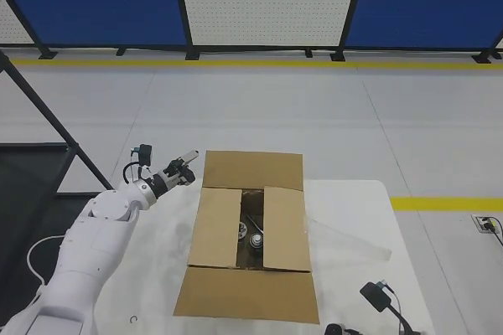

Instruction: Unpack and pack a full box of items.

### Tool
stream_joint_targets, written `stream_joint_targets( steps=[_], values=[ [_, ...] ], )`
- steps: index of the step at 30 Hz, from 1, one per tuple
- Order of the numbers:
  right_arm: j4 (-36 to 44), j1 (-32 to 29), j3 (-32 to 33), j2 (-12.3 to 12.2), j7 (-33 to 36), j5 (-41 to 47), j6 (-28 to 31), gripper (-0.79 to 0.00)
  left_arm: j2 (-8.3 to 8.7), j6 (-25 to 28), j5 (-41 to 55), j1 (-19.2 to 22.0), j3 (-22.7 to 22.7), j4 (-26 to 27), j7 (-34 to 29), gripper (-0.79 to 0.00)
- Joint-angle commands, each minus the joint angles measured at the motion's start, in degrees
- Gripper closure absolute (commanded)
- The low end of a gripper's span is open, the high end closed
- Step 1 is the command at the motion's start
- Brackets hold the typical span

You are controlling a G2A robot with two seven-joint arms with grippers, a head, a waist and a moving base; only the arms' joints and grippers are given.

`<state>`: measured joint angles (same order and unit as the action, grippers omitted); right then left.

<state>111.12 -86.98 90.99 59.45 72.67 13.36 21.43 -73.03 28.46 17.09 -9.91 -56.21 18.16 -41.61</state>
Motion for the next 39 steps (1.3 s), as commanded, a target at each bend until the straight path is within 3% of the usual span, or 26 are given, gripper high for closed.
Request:
stream_joint_targets(
  steps=[1,13,21,27,39],
  values=[
    [0.0,0.4,-0.9,0.0,-1.1,1.0,-0.5,-0.785,0.34,-0.7,-2.2,-0.9,0.1,1.9,2.7,-0.785],
    [-1.5,3.0,-3.4,-0.4,-2.6,2.1,-2.0,-0.785,1.13,-5.0,-7.5,-5.1,0.1,9.3,6.7,-0.785],
    [-1.5,2.7,-2.9,-0.8,-2.5,2.9,-1.8,-0.785,-0.15,-6.8,-8.1,-5.4,1.0,9.5,8.4,-0.785],
    [-1.3,1.8,-2.3,-1.2,-2.2,3.4,-1.3,-0.785,-1.08,-5.8,-7.8,-5.2,1.6,9.0,6.2,-0.785],
    [-1.3,1.1,-2.6,-1.9,-0.2,4.7,-0.3,-0.785,-1.32,-3.7,-8.5,-6.1,1.2,10.1,2.8,-0.785]
  ],
)
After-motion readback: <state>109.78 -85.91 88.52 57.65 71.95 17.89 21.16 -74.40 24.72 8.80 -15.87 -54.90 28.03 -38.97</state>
